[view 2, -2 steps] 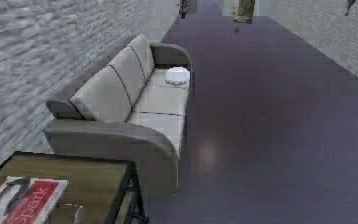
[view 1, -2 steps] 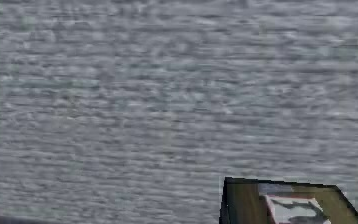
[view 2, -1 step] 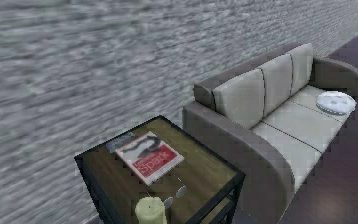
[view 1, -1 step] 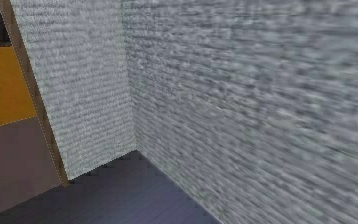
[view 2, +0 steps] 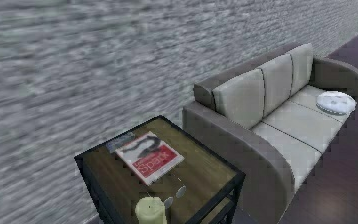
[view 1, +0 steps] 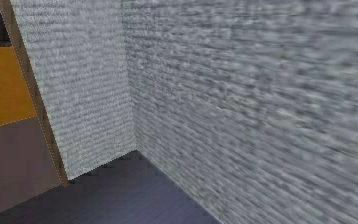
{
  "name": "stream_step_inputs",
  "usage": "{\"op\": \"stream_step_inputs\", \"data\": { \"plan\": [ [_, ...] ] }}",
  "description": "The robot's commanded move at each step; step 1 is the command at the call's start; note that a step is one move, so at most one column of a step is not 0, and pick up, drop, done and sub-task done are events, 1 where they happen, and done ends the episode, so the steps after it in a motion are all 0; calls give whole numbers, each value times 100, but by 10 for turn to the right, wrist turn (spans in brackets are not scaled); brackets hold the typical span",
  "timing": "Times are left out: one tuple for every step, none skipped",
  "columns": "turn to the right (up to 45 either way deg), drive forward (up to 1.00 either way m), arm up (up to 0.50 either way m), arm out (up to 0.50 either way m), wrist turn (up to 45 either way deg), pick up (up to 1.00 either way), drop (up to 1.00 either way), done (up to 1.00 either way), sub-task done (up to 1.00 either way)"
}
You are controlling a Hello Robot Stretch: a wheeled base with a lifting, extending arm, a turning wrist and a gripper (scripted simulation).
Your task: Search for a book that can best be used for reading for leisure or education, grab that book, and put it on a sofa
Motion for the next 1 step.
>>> {"op": "stream_step_inputs", "data": {
  "plan": [
    [0,0,22,0,0,0,0,0,0]
  ]
}}
